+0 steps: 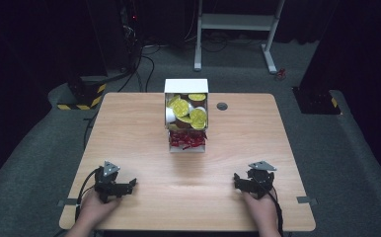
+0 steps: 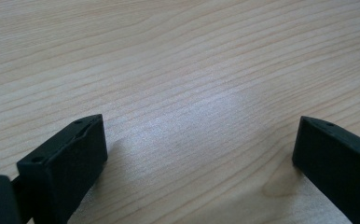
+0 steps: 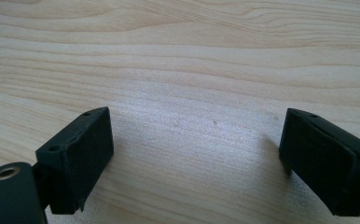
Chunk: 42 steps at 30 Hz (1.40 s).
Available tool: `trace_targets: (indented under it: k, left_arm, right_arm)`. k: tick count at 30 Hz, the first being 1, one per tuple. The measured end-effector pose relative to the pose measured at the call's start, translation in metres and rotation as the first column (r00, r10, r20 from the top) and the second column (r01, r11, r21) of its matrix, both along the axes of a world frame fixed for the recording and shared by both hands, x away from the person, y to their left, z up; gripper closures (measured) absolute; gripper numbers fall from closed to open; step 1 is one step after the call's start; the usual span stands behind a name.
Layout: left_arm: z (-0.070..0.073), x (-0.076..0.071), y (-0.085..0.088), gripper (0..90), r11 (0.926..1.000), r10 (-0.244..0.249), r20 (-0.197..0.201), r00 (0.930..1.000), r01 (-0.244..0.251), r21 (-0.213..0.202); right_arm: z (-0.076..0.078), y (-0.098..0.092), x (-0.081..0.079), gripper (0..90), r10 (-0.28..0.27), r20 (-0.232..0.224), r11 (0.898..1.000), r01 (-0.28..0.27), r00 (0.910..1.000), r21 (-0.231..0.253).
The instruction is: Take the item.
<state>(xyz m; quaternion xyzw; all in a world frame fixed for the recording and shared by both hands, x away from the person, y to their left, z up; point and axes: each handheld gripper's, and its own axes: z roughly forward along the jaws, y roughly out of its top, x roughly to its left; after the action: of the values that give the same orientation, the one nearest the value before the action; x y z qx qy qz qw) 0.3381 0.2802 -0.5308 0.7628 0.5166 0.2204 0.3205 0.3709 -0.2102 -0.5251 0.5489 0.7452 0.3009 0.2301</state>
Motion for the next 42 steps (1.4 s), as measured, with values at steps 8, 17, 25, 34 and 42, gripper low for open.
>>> trace_targets:
  k: [8,17,25,34,42]
  left_arm:
    - [0.0,0.0,0.0,3.1,1.0,-0.006,-0.001,1.0,0.006,0.001]
    - [0.0,0.0,0.0,3.1,1.0,-0.005,-0.001,1.0,0.005,0.0]
    - [0.0,0.0,0.0,3.1,1.0,-0.006,-0.002,1.0,0.006,0.001]
    - [0.0,0.0,0.0,3.1,1.0,-0.004,-0.003,1.0,0.004,-0.002]
    - [0.0,0.0,0.0,3.1,1.0,-0.004,-0.003,1.0,0.004,-0.002]
  right_arm:
    - [0.0,0.0,0.0,9.9,-0.001,0.0,1.0,0.001,1.0,0.0]
    - [0.0,0.0,0.0,9.9,-0.001,0.0,1.0,0.001,1.0,0.001]
    - [0.0,-0.001,0.0,9.7,0.01,0.002,1.0,-0.01,1.0,0.001]
    - [0.003,-0.002,-0.002,14.2,0.033,0.022,0.999,-0.034,0.9992,0.0]
    - [0.011,0.005,-0.007,15.6,0.054,0.053,0.998,-0.055,0.9971,0.02]
